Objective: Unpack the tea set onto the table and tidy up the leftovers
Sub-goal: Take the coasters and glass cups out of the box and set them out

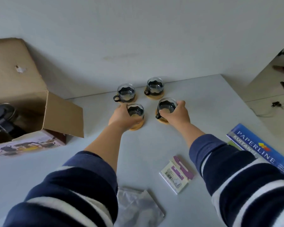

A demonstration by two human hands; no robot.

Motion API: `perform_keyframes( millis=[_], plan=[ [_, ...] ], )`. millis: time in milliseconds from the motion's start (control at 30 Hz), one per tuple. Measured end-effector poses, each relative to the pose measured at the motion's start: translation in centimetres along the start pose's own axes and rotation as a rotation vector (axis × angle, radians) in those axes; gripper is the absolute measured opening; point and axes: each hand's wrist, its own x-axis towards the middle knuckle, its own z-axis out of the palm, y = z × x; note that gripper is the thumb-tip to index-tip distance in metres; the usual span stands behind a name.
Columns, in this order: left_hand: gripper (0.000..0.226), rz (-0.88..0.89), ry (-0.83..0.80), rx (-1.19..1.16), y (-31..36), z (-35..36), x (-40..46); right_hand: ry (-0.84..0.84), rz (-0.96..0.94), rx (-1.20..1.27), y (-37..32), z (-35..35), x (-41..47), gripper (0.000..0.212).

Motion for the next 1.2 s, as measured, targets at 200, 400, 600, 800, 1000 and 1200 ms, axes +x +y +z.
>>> perform_keyframes(
  millis=[200, 400, 600, 800, 1000, 1200],
  plan=[
    [0.092, -0.012, -0.012, 0.04, -0.7, 1.7, 0.1, 0.062, -0.044, 0.035, 1.5, 0.8, 0.1, 0.077],
    [0.105, -0.061, -0.059, 0.097, -0.9, 1.4, 0.0, -0.043, -0.015, 0.042, 1.5, 0.1, 0.6, 0.093],
    [0.083, -0.088, 0.094, 0.209, -1.4, -3.2, -1.4, -0.113, -0.123, -0.272, -2.6, -1.3, 0.6, 0.094],
    [0.055, -0.091, 0.408, 0.27, -6.6, -12.2, -3.1, -0.236, -0.384, -0.356, -11.1, 3.5, -2.6, 0.07],
    [0.053, -0.174, 0.466, 0.371, -15.7, -20.7, -5.8, -0.362, -0.593, -0.273, -19.1, 11.8, -9.9, 0.053],
    [0.071, -0.225, 0.352, 0.428, -22.6, -24.8, -7.8, -0.335, -0.694, -0.292, -23.5, 20.2, -16.6, 0.04]
  ],
)
